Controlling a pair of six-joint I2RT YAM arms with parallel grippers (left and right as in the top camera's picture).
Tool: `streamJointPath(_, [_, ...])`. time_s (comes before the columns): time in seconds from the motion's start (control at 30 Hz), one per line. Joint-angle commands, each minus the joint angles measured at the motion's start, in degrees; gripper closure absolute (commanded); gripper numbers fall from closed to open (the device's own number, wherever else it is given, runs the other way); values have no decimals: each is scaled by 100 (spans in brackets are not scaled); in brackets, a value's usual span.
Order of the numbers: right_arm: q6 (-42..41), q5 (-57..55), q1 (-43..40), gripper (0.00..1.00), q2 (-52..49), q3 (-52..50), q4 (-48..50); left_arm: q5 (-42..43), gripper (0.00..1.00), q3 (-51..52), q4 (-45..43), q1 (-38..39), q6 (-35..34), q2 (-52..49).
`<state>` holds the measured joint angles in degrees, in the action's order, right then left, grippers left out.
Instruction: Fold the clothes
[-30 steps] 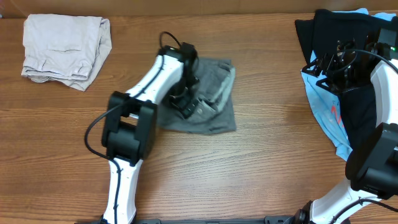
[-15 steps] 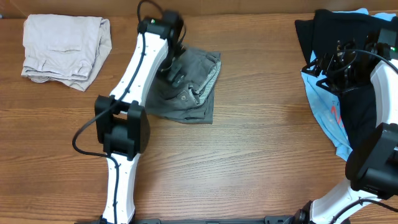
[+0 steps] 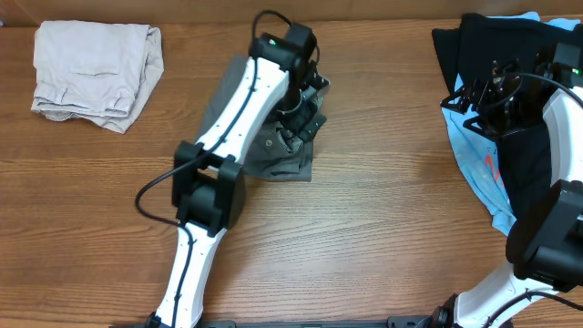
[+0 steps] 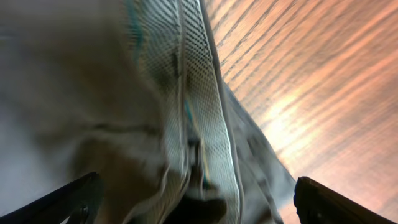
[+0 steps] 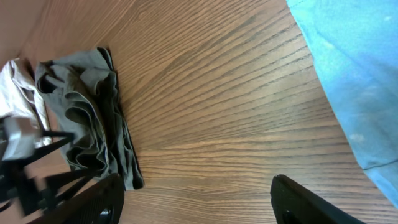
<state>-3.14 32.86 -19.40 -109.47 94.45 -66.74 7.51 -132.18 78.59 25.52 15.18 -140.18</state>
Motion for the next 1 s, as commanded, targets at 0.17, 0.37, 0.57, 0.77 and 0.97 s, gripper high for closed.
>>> streamJointPath(0.17, [149,-66,15,20,179,118,-20,-66,0,94,-140,264,9,-507])
streamJointPath(0.37, [149,-66,15,19,179,118,-20,-92,0,96,-197,442,4,-815])
streamJointPath(0.57, [151,-68,15,19,179,118,0,-1012,21,101,-190,717,-20,-1244])
streamJointPath(0.77, [149,-90,15,19,179,118,22,-1502,80,114,-164,905,-146,-1482])
streamJointPath(0.97, [149,-87,15,19,179,118,42,-1648,96,118,-164,966,-149,-1493])
